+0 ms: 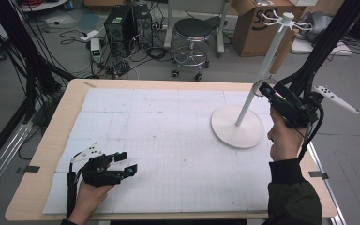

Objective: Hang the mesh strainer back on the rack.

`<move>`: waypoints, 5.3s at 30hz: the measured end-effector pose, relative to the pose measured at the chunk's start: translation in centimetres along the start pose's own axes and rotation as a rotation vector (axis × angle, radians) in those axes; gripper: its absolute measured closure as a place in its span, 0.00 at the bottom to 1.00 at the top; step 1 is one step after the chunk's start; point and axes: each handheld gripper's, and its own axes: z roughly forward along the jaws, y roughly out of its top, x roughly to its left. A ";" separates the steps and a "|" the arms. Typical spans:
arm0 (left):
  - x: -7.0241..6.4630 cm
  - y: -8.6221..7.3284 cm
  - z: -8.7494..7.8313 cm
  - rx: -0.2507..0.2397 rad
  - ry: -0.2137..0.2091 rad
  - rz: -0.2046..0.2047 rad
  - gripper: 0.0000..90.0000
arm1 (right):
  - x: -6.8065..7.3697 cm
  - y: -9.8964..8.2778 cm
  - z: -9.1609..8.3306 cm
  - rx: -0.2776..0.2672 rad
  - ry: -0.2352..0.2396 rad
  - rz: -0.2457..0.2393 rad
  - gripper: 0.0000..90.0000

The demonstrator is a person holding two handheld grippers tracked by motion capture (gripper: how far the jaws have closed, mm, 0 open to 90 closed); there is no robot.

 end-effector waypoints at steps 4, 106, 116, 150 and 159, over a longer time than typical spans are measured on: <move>0.0 0.0 0.0 -0.001 -0.004 -0.005 0.26 | -0.2 -1.0 0.1 0.034 0.007 0.000 0.27; 0.2 -0.3 0.2 0.000 -0.012 0.009 0.26 | 0.5 -17.7 -1.3 0.446 0.250 -0.088 0.18; 0.2 -0.3 0.2 -0.001 -0.013 0.008 0.25 | 0.6 -18.6 -0.9 0.480 0.266 -0.094 0.18; 0.2 -0.4 0.3 0.000 -0.011 -0.001 0.24 | 0.4 -19.1 -0.7 0.501 0.263 -0.085 0.18; 0.2 -0.3 0.3 0.002 -0.011 0.000 0.23 | 0.4 -19.1 -0.7 0.499 0.262 -0.084 0.18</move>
